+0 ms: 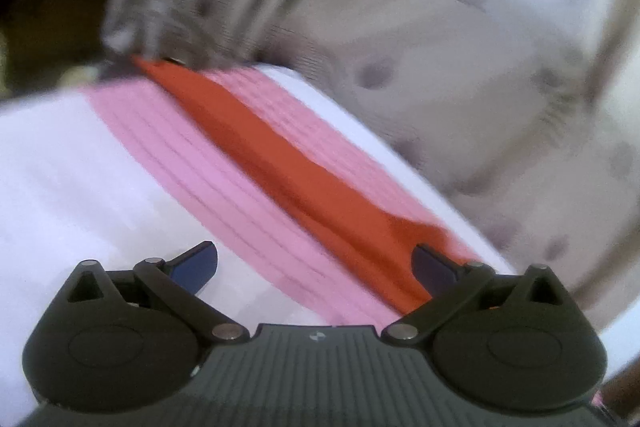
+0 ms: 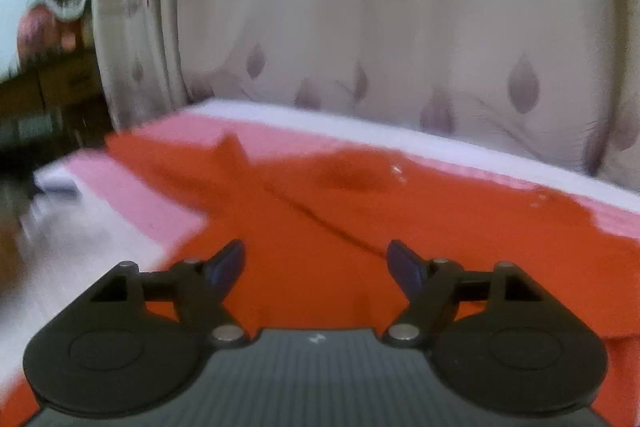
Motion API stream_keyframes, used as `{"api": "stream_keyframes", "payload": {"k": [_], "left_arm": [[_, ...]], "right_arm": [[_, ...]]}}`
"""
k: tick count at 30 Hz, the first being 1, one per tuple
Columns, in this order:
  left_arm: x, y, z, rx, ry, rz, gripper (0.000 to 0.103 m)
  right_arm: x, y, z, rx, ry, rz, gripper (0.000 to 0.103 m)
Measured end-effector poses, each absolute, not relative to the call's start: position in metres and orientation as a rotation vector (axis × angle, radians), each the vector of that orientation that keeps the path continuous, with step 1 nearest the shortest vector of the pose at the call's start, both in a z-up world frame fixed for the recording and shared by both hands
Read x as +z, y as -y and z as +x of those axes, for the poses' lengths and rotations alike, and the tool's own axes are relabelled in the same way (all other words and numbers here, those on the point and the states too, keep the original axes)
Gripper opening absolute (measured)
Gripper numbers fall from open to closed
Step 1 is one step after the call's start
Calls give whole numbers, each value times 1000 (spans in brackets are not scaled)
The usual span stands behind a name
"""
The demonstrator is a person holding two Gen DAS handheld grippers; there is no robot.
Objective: Fold small clothes
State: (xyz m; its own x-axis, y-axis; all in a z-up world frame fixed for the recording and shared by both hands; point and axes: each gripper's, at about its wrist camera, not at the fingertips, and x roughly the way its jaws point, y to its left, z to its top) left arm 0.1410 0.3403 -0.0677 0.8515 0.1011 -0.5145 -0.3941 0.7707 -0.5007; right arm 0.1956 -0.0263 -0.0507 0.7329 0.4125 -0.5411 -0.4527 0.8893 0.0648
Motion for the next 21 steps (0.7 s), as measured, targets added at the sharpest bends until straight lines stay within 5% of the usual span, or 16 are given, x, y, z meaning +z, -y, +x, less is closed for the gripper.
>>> {"api": "stream_keyframes", "payload": {"k": [8,14,15,16,17,19,21], "left_arm": [[-56,-486,168,379,-529,-760,100],[-74,-526,216,361,-628,-770,95],[-80,-530,220,370,-641,-776,85],[-86,-533,225,365,-653,-796,64],[-92,-536,229,353,-654,-825,59],[-93,-538,229,381,-611,-809,27],[-83,-536,225,422,-559,-813,7]], "right_arm": [[-69,48,188,442,-616,5,79],[-71,40,187,452,-632,-39,79],[-71,39,186,453,-630,-45,79],[-71,39,185,453,-627,-49,79],[-71,39,186,453,-626,-49,79],[-72,40,187,448,-629,-44,79],[-73,40,188,446,-636,-31,79]]}}
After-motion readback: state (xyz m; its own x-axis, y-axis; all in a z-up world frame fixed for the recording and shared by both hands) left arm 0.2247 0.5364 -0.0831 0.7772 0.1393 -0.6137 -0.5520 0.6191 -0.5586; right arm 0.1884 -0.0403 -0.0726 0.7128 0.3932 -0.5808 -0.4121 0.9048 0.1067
